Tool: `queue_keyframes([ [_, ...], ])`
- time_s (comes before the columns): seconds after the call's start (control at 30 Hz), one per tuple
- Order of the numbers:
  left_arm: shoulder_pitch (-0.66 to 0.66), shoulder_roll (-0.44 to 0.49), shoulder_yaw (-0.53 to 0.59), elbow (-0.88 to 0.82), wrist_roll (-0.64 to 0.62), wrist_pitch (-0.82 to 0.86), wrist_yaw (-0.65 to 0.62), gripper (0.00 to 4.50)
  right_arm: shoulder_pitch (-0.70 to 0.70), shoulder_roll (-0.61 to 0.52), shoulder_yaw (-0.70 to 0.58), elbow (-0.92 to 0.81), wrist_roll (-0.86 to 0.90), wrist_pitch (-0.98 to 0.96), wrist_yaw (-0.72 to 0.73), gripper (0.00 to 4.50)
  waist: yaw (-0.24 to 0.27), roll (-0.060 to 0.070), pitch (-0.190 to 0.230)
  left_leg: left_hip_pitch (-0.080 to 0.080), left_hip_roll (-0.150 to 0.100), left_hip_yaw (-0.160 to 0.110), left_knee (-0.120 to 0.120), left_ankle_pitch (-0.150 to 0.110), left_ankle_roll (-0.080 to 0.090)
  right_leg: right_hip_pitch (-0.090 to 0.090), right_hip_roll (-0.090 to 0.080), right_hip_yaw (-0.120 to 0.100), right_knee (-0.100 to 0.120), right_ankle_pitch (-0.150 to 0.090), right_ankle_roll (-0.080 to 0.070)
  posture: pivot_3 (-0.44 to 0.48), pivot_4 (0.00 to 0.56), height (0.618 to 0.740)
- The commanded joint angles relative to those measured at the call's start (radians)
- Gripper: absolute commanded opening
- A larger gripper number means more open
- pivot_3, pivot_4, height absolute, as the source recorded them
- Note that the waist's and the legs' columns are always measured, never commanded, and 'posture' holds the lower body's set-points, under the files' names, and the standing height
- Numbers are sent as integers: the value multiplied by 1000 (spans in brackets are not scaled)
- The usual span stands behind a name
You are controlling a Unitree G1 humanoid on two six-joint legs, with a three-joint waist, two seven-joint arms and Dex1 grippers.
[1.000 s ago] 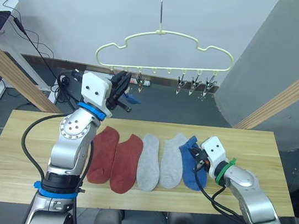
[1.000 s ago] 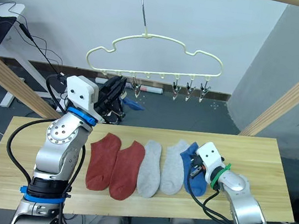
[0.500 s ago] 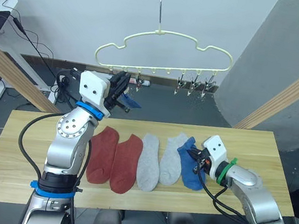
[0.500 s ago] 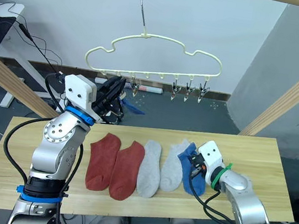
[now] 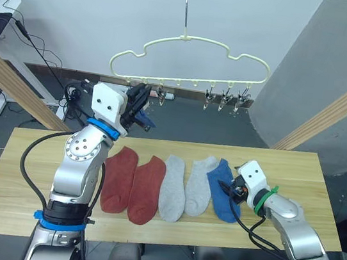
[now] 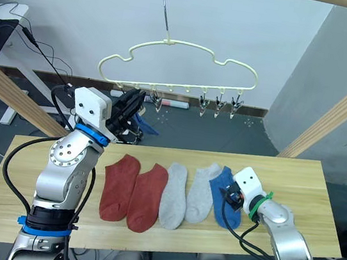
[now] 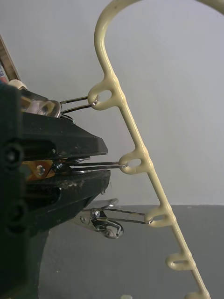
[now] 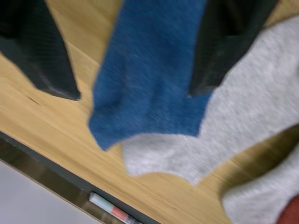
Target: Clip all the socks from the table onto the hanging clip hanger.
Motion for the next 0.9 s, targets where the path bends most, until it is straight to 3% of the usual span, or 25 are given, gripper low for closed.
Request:
queue_keyframes([
  [0.03,14,2,0,-16,8,-6,1,100,4,21,-22,28,-8,-16,-27,4340,0,0,0,0,0,0,0,0,0,0,0,0,0,0,0,-203,351,733],
  [0.33,16,4,-1,-15,10,-9,1,100,-36,98,-18,116,16,26,-29,4340,0,0,0,0,0,0,0,0,0,0,0,0,0,0,0,-193,348,733],
  [0.43,17,4,0,-16,10,-9,1,100,-41,107,-25,126,16,60,-39,3817,0,0,0,0,0,0,0,0,0,0,0,0,0,0,0,-193,348,733],
  [0.8,30,8,3,-22,11,-11,3,100,-2,84,-50,46,68,54,19,42,0,0,0,0,0,0,0,0,0,0,0,0,0,0,0,-190,347,733],
  [0.9,32,8,5,-22,11,-11,5,100,11,70,-66,14,77,47,29,0,0,0,0,0,0,0,0,0,0,0,0,0,0,0,0,-189,348,733],
])
